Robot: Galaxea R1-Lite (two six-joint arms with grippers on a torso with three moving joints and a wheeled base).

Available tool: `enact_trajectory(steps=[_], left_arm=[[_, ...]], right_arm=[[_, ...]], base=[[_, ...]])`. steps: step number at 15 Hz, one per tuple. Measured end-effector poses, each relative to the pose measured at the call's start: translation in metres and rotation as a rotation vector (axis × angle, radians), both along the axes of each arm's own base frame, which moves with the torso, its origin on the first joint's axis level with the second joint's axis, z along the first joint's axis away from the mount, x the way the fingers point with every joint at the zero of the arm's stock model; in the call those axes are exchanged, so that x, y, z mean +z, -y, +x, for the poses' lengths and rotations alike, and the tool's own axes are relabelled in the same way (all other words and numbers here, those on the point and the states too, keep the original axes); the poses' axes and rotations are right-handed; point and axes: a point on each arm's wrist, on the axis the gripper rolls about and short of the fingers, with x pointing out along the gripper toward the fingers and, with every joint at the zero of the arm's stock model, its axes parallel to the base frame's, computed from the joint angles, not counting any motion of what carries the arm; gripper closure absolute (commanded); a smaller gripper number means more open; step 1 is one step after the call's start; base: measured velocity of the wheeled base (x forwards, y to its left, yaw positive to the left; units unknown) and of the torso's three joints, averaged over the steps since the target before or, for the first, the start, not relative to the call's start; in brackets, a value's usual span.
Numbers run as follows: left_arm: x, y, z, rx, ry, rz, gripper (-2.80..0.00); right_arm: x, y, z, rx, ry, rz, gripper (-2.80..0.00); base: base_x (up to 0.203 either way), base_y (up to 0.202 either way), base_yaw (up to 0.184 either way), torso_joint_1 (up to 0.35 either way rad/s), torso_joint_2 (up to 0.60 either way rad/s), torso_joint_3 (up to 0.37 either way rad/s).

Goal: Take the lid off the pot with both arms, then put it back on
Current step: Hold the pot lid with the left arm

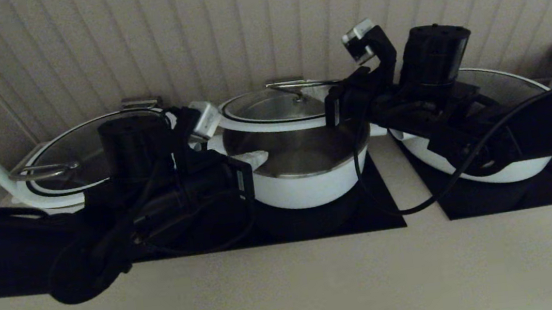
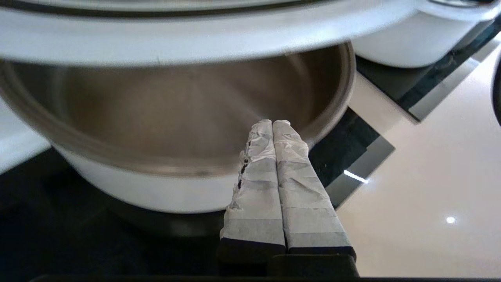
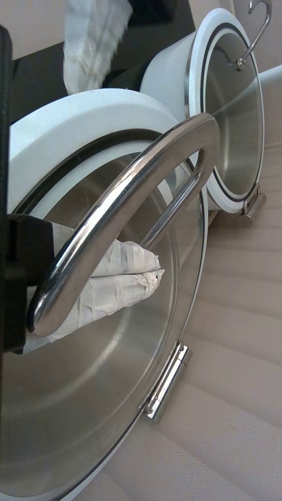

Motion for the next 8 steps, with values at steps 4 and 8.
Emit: enact_trajectory(steps=[4, 8], left_arm=[[0.004, 0.007, 0.015, 0.054, 0.045, -0.021, 0.00], [0.004, 0.013, 0.030, 0.113, 0.112, -0.059, 0.00]], right_arm=[[0.000, 0.001, -0.001, 0.000, 0.000, 0.000, 0.00], [0.003, 0.002, -0.004, -0.001, 0.000, 0.000, 0.00]], base=[[0.000, 0.000, 0.000, 0.000, 0.00, 0.000], [0.000, 0.000, 0.000, 0.000, 0.00, 0.000]])
